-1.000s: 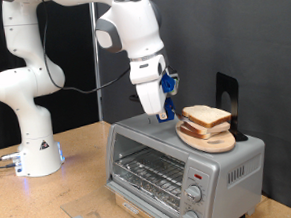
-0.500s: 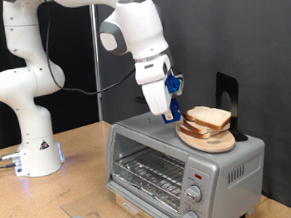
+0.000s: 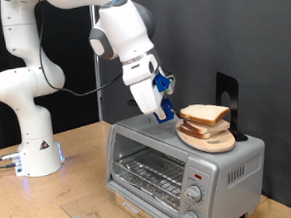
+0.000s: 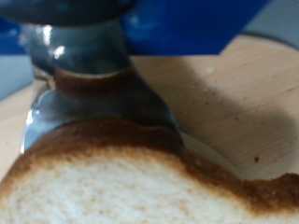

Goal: Make a piece of toast with the oven

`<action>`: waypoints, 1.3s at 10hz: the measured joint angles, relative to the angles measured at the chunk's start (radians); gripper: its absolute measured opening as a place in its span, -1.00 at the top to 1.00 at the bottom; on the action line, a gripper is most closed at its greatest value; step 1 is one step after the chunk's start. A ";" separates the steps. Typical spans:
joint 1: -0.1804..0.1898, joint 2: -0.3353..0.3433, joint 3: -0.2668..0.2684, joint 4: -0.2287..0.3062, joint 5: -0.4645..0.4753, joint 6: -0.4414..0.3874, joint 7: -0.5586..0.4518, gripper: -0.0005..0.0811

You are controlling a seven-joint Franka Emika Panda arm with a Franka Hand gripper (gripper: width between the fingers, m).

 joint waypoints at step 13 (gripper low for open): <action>-0.064 -0.245 -0.204 -0.181 0.076 -0.137 -0.276 0.03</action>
